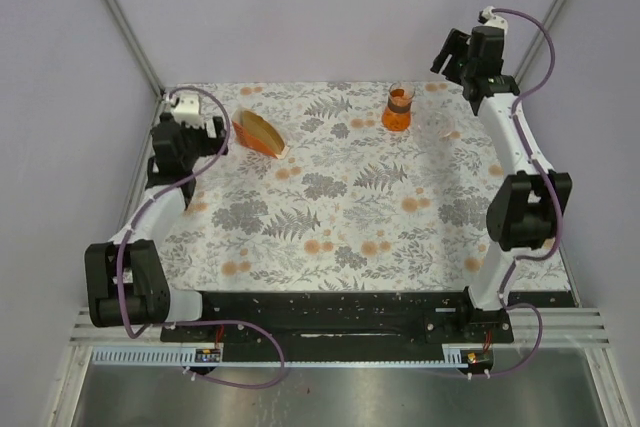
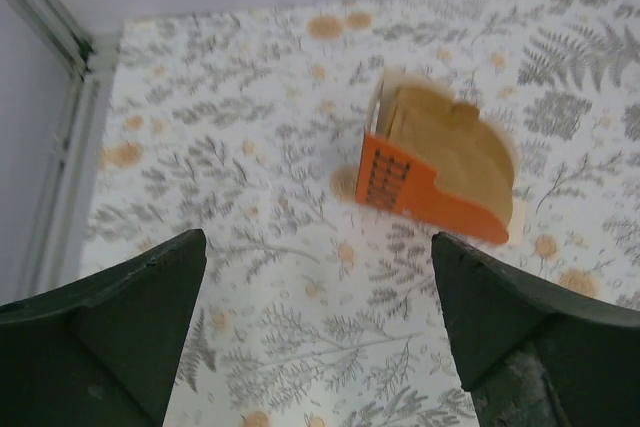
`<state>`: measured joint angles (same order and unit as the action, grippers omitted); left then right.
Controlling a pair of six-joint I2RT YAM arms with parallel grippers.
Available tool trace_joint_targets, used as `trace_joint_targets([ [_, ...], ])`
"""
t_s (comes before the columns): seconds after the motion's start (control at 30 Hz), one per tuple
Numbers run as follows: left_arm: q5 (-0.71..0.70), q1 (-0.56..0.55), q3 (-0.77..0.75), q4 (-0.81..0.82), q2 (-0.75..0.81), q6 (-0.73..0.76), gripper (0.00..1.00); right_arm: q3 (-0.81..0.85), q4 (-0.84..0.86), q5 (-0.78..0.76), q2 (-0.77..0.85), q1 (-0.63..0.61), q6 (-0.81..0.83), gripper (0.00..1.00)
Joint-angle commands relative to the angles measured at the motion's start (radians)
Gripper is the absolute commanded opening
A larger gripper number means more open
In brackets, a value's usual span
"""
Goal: Place the coffee filter in the dripper
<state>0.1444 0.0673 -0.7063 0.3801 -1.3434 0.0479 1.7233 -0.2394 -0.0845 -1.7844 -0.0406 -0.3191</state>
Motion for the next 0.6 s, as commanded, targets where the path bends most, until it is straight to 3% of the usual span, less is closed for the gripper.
trace_joint_targets([
  [0.0, 0.052, 0.009, -0.281, -0.481, -0.003, 0.076, 0.99, 0.285, -0.288, 0.074, -0.232, -0.016, -0.045, 0.74],
  [0.17, 0.073, 0.009, -0.366, -0.612, -0.011, 0.084, 0.99, 0.783, -0.582, 0.038, -0.577, -0.045, 0.028, 0.65],
  [0.23, 0.064, 0.011, -0.380, -0.638, -0.011, 0.084, 0.99, 0.907, -0.670, 0.054, -0.660, -0.053, 0.043, 0.63],
  [0.57, -0.009, 0.011, -0.409, -0.679, -0.026, 0.075, 0.99, 0.685, -0.500, 0.080, -0.609, -0.077, 0.068, 0.57],
])
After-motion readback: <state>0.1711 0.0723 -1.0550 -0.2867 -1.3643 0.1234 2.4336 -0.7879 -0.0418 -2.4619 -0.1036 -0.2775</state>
